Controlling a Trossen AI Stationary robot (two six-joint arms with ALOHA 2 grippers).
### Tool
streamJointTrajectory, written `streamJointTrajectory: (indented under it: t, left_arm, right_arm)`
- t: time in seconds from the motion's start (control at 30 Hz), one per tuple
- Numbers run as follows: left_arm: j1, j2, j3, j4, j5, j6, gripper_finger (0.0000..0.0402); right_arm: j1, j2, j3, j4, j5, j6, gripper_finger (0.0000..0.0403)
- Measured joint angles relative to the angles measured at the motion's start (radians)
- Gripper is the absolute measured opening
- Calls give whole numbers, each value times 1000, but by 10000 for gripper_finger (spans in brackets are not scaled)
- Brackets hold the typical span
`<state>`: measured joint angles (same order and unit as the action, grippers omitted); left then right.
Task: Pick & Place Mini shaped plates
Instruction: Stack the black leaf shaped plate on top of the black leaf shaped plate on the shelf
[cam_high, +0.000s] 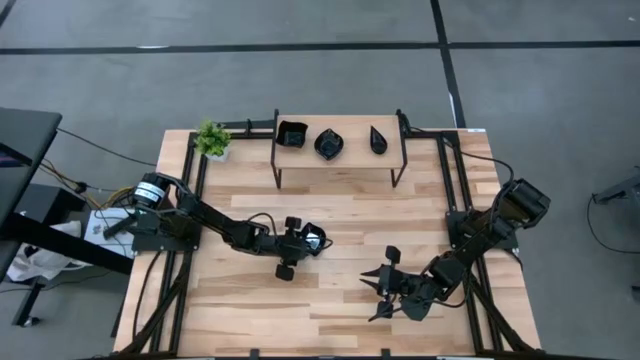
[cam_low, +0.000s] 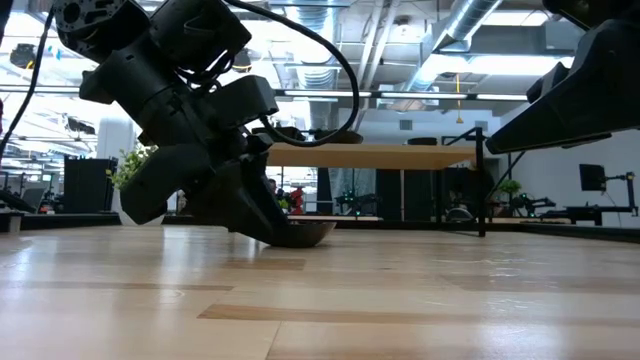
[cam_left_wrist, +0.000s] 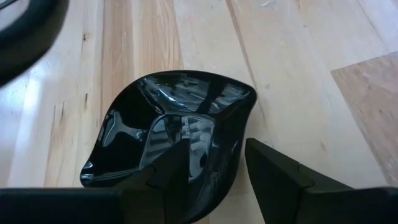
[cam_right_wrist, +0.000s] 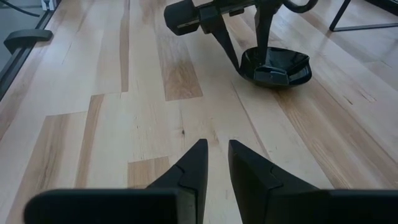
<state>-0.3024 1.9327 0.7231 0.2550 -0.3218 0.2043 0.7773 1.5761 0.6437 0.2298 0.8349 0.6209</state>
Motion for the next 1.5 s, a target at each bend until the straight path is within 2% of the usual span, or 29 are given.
streamJointTrajectory:
  t: [0.17,0.47,0.7,0.93,1.27,1.5]
  left_arm:
    - [-8,0,0,0,0,1,143]
    - [-12,0,0,0,0,0,53]
    - [-15,-1,0,4,-4,2,9]
    - [-57,-43,-1,-6,-64,97,9]
    - [-79,-260,-1,-9,-72,174,11]
    - [-73,-370,-1,-11,-70,291,12]
  right_arm:
    - [0,0,0,0,0,0,59]
    - [0,0,0,0,0,0,59]
    - [0,0,0,0,0,0,59]
    - [0,0,0,0,0,0,59]
    - [0,0,0,0,0,0,59]
    - [0,0,0,0,0,0,59]
